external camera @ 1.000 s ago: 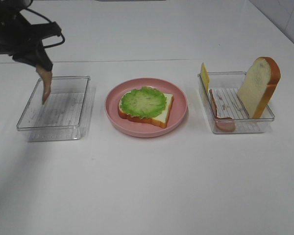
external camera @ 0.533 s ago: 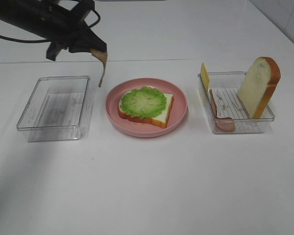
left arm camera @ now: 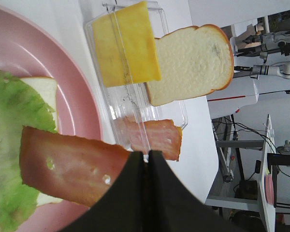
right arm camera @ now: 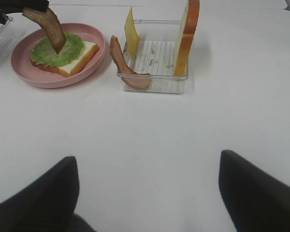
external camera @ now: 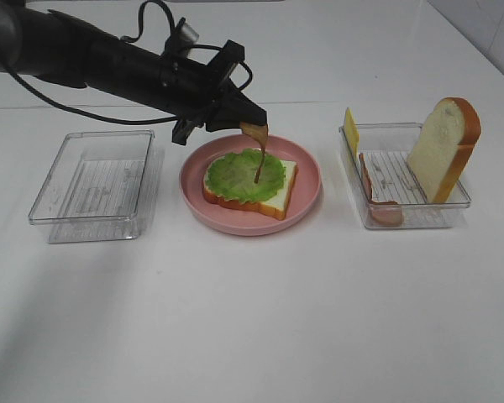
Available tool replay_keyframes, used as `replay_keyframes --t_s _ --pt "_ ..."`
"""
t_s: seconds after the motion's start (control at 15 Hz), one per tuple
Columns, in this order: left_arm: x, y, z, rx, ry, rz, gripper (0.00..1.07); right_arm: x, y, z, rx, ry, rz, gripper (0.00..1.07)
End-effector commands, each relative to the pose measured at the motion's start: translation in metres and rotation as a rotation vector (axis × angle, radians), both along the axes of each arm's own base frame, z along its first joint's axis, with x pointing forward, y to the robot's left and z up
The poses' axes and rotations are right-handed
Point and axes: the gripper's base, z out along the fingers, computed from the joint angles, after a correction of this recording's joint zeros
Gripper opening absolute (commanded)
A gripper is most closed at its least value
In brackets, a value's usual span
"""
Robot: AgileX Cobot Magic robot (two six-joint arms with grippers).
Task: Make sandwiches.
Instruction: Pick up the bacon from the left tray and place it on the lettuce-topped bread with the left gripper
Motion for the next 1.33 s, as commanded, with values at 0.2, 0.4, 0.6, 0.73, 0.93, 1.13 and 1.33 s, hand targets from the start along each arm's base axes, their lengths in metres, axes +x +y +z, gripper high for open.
replay_keyframes --t_s 0.2,0.4,0.6,0.73,0.93,1.13,1.33 --pt "0.008 -0.025 0.002 -0.045 -0.054 -0.044 0.00 -0.002 0.000 0.000 -0.001 -0.020 -0.003 0.76" --pt "0.011 -0.012 -0.012 0.078 -0.050 -0.051 0.00 -0.002 0.000 0.000 -0.001 -0.020 -0.003 0.76" --pt "0.017 0.004 -0.020 0.142 -0.021 -0.029 0.00 -0.002 0.000 0.000 -0.001 -0.020 -0.003 0.76" --pt "0.023 0.016 -0.021 0.147 -0.026 0.009 0.00 -0.002 0.000 0.000 -0.001 -0.020 -0.003 0.76" --pt "0.027 0.027 -0.022 0.158 0.004 0.047 0.00 -0.002 0.000 0.000 -0.001 -0.020 -0.003 0.76" --pt "0.026 0.030 -0.027 0.227 0.034 0.060 0.12 -0.002 0.000 0.000 -0.001 -0.020 -0.003 0.76" --pt "0.026 0.029 -0.026 0.228 0.030 0.056 0.61 -0.002 0.000 0.000 -0.001 -0.020 -0.003 0.76"
